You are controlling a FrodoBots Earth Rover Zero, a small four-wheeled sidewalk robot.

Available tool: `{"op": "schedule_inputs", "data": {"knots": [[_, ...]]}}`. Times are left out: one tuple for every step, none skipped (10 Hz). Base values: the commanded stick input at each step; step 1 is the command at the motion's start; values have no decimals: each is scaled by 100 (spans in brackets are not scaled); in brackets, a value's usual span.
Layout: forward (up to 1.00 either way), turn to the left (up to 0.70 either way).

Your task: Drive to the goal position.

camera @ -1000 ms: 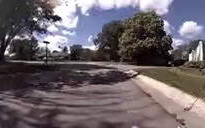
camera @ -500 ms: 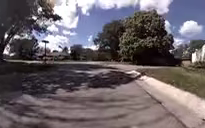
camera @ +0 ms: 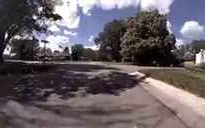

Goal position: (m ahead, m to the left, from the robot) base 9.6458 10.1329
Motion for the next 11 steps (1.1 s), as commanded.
{"op": "schedule_inputs", "data": {"knots": [[70,-30],[70,-20],[70,-8],[70,0],[70,0],[70,0],[70,0],[70,0],[70,0],[70,0],[70,0]]}}
